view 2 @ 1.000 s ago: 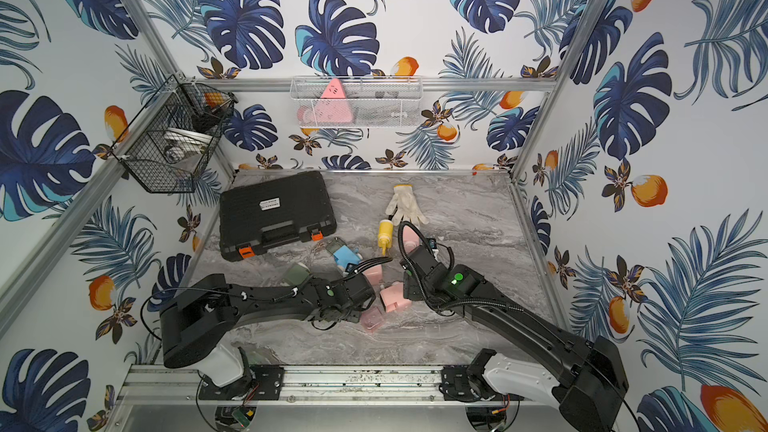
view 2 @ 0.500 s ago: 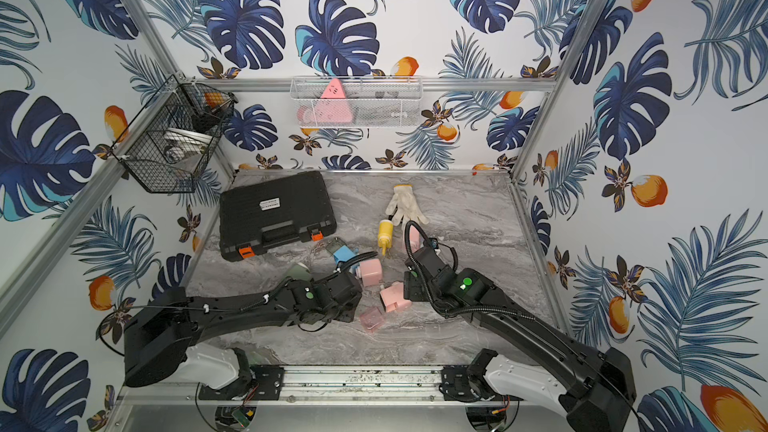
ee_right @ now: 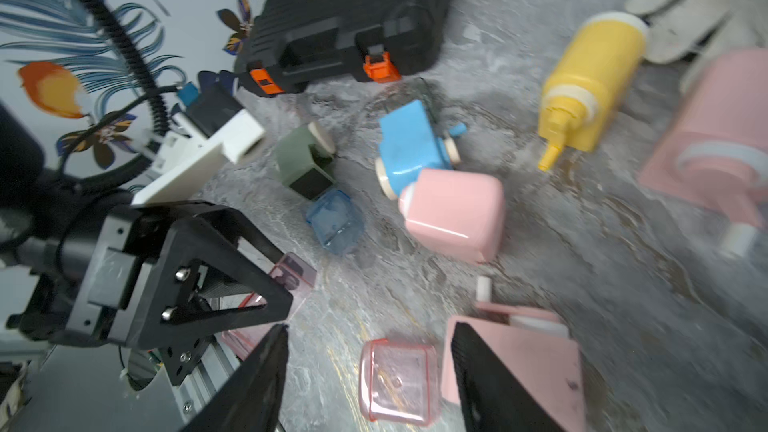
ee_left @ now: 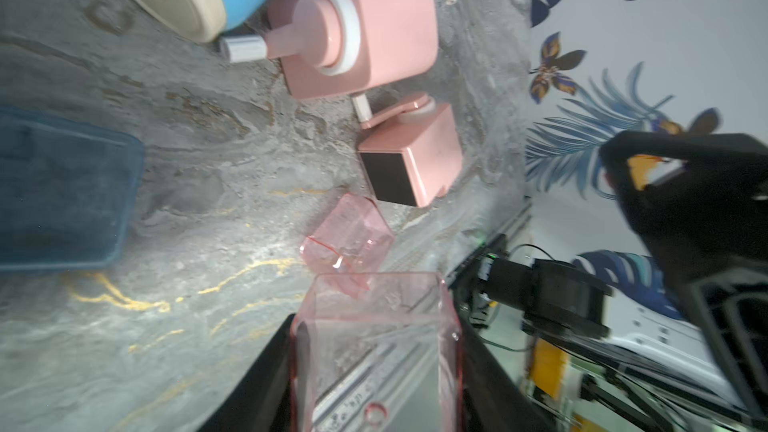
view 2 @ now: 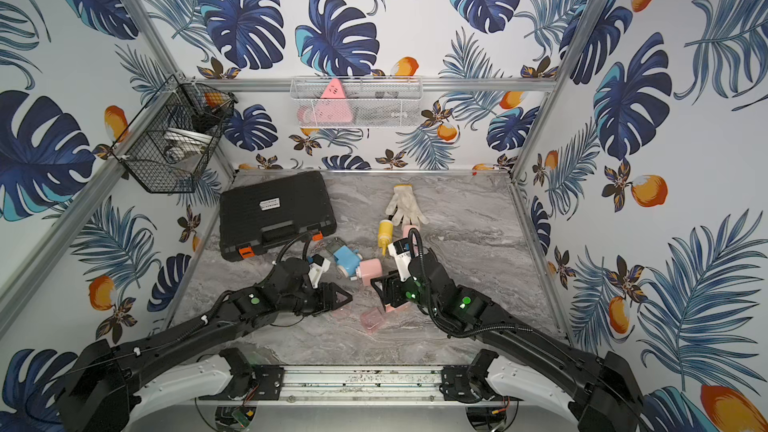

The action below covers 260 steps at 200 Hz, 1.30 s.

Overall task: Put the tray back into the pencil sharpener
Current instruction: Pick up the container from the center of the board.

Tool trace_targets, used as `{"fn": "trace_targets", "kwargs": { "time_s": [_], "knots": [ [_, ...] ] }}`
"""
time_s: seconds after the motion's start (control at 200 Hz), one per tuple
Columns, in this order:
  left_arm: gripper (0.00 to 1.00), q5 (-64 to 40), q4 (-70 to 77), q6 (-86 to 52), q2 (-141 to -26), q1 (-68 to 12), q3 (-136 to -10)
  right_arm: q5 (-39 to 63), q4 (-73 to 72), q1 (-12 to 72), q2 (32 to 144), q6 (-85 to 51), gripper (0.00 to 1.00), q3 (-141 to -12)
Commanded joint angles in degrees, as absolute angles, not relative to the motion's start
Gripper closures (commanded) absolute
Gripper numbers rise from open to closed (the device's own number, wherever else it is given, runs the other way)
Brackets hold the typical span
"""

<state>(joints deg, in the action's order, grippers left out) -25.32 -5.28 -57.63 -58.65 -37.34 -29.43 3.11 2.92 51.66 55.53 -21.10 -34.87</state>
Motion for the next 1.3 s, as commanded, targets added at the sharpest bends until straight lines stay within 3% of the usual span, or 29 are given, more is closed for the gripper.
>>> {"fn": "trace_targets", "kwargs": {
  "time_s": [0.0,0.22,0.566,0.761,1.297],
  "knots": [
    [0.65,-37.0,4.8,-65.2,-56.7,-35.2,-27.5,4.3,-16.5,54.5,56.3,-12.7,0.36,-31.1],
    [0.66,-43.0,21.4,-76.3,-56.5,-33.1,-22.3,2.3,-37.3,57.9,55.3,-6.8,0.36,-18.5],
    [0.67,-45.9,28.1,-79.8,-57.2,-33.0,-20.4,3.8,-42.6,58.4,60.1,-5.2,0.42,-16.4],
    [0.67,-46.8,27.2,-79.8,-56.3,-33.0,-20.6,6.2,-48.2,58.4,65.9,-4.7,0.54,-18.2],
    [0.66,-47.5,37.8,-87.1,-58.3,-33.0,-18.7,10.1,-46.5,58.6,67.4,-3.6,0.89,-20.9]
  ]
}}
